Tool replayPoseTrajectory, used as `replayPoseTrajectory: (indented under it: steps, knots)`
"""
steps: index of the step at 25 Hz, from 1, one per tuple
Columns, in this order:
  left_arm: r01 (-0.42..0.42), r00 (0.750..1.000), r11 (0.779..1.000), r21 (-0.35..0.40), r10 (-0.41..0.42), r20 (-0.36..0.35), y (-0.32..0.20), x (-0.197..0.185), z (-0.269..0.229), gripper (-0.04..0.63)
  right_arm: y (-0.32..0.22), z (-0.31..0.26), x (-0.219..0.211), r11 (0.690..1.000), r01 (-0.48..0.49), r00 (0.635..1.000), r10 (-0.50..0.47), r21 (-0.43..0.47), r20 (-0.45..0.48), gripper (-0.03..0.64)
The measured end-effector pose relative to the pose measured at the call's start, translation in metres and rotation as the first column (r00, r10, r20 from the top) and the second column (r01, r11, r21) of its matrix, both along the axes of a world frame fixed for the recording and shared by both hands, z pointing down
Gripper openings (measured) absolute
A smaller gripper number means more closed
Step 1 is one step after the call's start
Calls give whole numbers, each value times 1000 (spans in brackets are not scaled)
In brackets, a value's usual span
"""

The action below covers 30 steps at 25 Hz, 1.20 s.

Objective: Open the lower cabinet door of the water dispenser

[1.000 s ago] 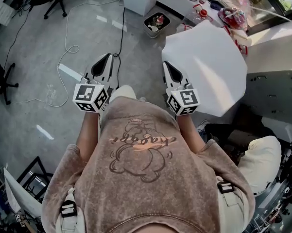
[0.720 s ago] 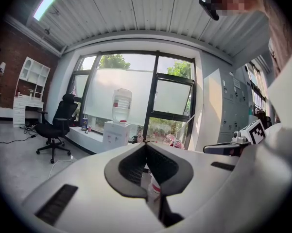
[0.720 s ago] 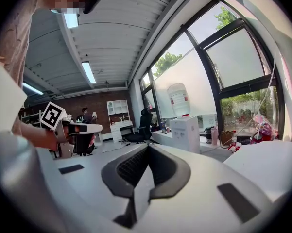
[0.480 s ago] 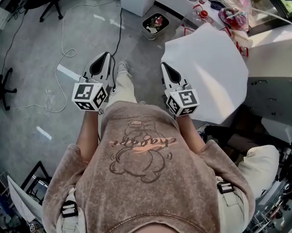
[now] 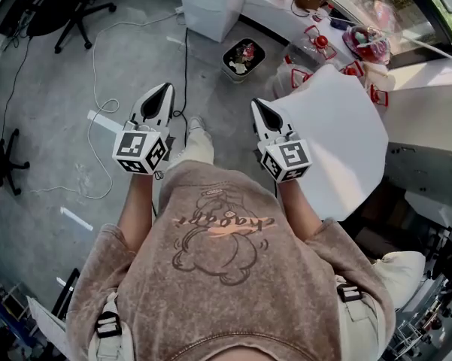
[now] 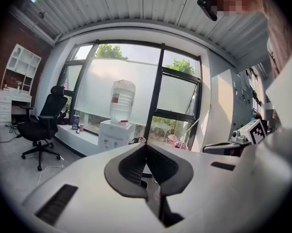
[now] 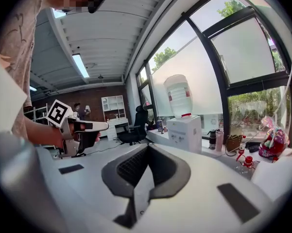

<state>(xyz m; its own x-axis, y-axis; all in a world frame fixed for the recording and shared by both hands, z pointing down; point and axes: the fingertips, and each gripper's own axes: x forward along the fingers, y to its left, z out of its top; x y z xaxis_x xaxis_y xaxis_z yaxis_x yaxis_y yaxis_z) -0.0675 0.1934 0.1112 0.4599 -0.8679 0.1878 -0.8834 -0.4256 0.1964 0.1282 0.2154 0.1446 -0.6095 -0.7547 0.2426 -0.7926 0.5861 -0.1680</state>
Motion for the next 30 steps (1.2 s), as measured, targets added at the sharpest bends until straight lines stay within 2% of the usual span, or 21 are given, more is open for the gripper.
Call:
replayPoseTrajectory:
  steps: [8, 17, 30]
  knots:
    - [-89, 996, 996, 5, 89, 2, -101, -20, -9, 17, -95, -8, -32, 999, -50, 999, 50, 11, 9, 3]
    - [-192, 981, 981, 21, 192, 3, -174, -28, -14, 17, -150, -8, -46, 990, -142, 990, 142, -3, 2, 3]
    - [-187, 982, 982, 16, 188, -2, -236, -34, 6, 17, -217, 7, -41, 983, -185, 983, 185, -5, -9, 3]
